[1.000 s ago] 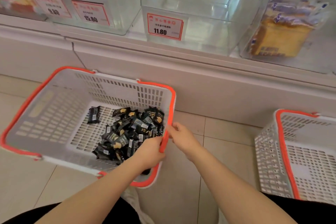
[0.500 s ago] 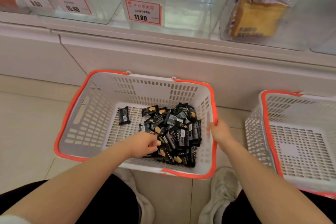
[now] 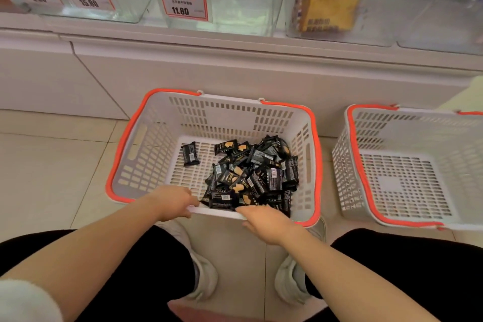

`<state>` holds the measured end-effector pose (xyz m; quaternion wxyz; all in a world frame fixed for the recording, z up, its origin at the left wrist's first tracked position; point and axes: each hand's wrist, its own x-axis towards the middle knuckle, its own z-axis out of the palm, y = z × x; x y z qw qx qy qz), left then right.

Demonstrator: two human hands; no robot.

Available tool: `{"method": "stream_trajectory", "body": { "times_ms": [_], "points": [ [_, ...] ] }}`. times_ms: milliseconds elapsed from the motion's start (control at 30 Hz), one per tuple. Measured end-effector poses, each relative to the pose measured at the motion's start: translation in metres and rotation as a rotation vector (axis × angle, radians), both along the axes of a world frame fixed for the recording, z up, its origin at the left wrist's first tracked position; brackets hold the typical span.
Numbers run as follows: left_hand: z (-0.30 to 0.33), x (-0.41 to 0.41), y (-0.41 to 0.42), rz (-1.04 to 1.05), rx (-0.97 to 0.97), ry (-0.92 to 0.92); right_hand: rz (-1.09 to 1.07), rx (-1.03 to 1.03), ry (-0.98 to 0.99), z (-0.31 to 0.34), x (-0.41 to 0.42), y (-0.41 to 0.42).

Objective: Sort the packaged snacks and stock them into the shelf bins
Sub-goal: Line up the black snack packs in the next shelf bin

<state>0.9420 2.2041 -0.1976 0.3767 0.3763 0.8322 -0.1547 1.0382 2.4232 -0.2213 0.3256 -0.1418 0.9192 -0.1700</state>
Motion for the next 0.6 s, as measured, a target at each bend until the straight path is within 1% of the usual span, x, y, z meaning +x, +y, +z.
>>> {"method": "stream_trajectory", "body": {
  "times_ms": [67, 167, 267, 367, 467, 533, 600],
  "points": [
    [0.001, 0.006, -0.001, -0.009, -0.022, 0.069, 0.002, 0.047, 0.059, -0.005, 0.005, -0.002],
    [0.005, 0.009, 0.010, 0.006, 0.011, 0.139, -0.028, 0.078, 0.145, -0.005, 0.007, 0.006],
    [0.003, 0.015, 0.033, 0.006, 0.060, 0.181, -0.088, 0.104, 0.157, -0.003, 0.009, 0.030],
    [-0.002, 0.026, 0.052, 0.001, 0.099, 0.185, -0.126, 0.124, 0.122, -0.002, 0.017, 0.049],
    [-0.004, 0.026, 0.060, 0.000, 0.098, 0.191, -0.189, 0.075, 0.035, 0.001, 0.013, 0.058],
    [-0.003, 0.026, 0.063, 0.025, 0.106, 0.152, -0.197, 0.031, -0.056, 0.008, 0.008, 0.064],
    [0.004, 0.023, 0.066, 0.089, 0.146, 0.088, -0.219, 0.002, -0.088, 0.019, 0.003, 0.066]
  ]
}}
